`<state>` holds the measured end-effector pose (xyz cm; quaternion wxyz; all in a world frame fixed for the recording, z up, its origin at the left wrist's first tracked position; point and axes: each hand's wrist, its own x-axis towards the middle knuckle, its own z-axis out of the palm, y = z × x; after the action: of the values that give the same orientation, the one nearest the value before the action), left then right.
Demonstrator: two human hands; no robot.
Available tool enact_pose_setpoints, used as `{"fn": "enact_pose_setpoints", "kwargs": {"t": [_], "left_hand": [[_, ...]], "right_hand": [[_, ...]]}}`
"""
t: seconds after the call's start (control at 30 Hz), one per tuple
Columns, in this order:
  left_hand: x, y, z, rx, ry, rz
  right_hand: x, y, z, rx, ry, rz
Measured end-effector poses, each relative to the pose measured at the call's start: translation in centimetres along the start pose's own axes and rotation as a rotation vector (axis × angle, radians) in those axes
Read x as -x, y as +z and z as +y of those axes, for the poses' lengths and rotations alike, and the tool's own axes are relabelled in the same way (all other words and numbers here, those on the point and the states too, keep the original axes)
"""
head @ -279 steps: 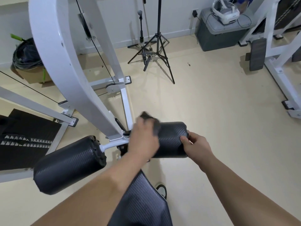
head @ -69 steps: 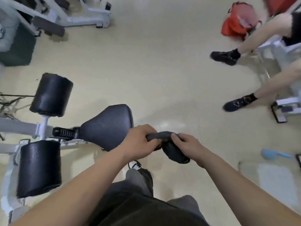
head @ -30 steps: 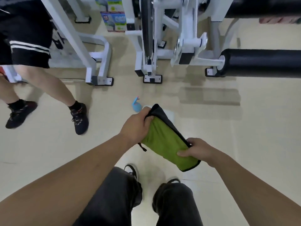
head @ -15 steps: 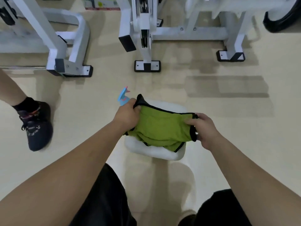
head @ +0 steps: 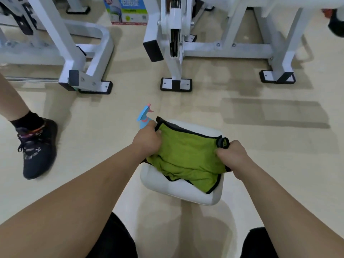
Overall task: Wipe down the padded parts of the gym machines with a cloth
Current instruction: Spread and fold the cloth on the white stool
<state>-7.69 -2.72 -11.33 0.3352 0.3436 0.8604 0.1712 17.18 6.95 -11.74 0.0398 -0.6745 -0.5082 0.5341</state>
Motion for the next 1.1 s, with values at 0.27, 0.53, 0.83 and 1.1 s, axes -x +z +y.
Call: {"fn": "enact_pose_setpoints", "kwargs": {"t": [0.27, 0.53, 0.83, 1.1], "left_hand": [[0.8, -4.5, 2.0, -0.21, 0.12, 0.145], [1.4, -3.3, 0.6, -0.453, -0.044, -0.179], [-0.3, -0.6, -1.3, -0.548, 0.006, -0.049], [1.9, -5.6, 0.7, -0.47, 0.172, -0.189]], "right_hand": [[0.5, -0.1, -2.1, 0.277, -0.141, -0.105], [-0.6, 1.5, -0.9, 0.53, -0.393, 0.127], [1.4, 1.8, -2.6, 0.366, -0.79, 0.239], [4.6, -1.1, -3.4, 0.432, -0.402, -0.81]]}}
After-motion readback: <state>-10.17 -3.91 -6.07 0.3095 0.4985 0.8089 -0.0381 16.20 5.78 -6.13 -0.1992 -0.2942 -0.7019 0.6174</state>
